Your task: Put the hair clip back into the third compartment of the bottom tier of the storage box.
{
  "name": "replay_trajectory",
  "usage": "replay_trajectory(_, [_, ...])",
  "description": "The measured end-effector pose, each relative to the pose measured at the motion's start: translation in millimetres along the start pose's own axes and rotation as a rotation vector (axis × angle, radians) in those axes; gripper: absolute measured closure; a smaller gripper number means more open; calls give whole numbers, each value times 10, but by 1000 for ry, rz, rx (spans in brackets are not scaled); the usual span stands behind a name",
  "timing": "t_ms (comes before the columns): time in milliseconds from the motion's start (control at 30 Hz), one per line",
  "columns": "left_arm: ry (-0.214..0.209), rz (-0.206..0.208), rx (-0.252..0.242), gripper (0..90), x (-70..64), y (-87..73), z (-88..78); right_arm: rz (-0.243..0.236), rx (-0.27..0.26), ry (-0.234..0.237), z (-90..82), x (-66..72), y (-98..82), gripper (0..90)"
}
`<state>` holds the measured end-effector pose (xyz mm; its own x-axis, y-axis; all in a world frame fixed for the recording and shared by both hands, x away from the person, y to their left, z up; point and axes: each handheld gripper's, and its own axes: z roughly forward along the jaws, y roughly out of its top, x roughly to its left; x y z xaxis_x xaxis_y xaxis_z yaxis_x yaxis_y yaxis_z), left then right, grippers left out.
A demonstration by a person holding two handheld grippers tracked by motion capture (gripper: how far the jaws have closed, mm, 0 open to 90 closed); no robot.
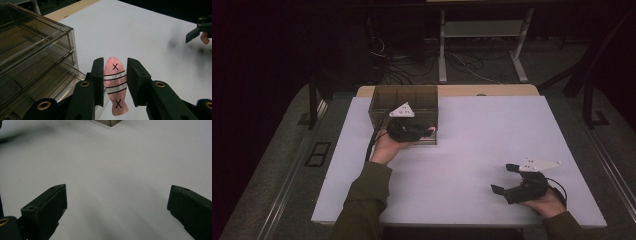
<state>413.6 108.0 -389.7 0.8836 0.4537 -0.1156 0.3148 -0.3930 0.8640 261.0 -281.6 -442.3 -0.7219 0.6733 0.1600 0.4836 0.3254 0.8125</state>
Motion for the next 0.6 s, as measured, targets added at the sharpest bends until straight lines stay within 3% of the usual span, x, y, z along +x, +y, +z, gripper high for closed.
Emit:
replay_trajectory(233, [21,-34,-21,670,143,-75,29,-2,-3,3,-3,1,-3,21])
replay_trajectory(600, [60,-59,15,670,242,-176,164,-3,-2,1,-3,3,-2,21])
